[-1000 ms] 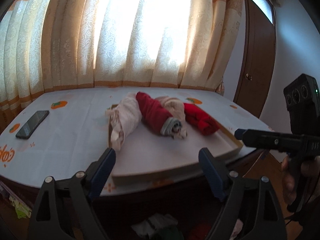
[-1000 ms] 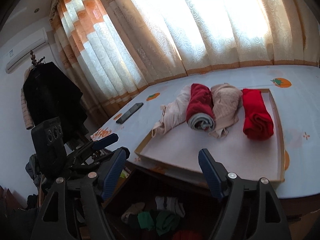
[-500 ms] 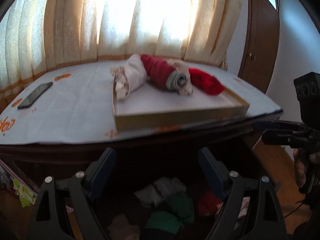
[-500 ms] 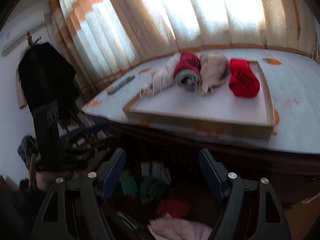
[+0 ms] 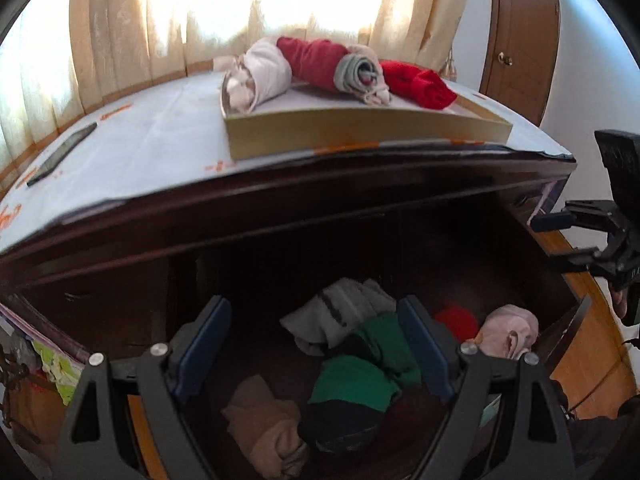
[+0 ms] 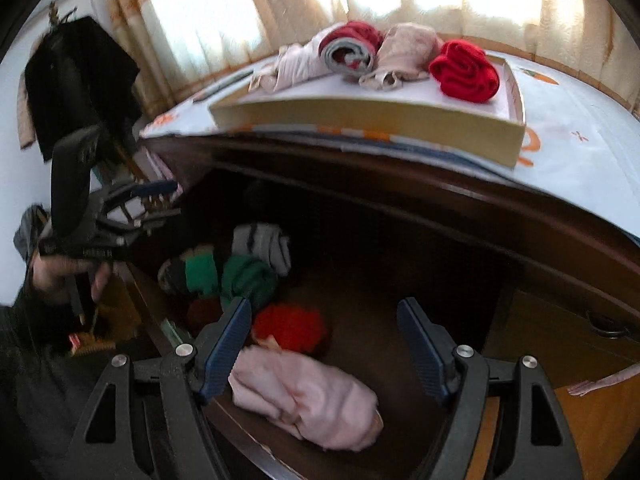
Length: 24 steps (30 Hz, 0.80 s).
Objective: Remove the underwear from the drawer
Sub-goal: 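Lower both tools into the open drawer toward the garments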
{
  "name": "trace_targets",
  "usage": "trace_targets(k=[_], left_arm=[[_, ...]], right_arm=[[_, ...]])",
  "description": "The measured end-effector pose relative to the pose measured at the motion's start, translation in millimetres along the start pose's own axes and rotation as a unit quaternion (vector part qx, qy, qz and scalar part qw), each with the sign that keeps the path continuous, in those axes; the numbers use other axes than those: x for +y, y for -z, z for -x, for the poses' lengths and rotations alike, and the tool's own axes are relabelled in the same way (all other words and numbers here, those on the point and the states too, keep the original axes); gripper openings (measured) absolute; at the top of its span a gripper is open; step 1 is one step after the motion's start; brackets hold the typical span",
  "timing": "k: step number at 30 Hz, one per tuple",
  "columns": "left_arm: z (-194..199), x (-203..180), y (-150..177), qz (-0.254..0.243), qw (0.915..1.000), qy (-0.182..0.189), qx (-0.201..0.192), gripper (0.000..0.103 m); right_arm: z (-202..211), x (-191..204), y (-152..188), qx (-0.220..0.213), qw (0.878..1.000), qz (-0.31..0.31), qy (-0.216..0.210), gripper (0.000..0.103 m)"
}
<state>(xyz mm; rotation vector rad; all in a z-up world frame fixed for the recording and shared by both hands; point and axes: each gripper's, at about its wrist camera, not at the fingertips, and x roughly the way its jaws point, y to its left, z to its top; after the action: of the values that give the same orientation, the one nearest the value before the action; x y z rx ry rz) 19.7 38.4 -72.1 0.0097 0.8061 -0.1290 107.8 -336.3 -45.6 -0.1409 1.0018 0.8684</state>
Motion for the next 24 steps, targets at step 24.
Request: trace_targets(k=[24], left_arm=[[-23.1, -3.4, 18.0, -0.002, 0.9986, 0.012, 0.051, 0.089]], right_arm=[[-74.2, -2.3, 22.8, 0.206, 0.973, 0.108, -0.013, 0.077]])
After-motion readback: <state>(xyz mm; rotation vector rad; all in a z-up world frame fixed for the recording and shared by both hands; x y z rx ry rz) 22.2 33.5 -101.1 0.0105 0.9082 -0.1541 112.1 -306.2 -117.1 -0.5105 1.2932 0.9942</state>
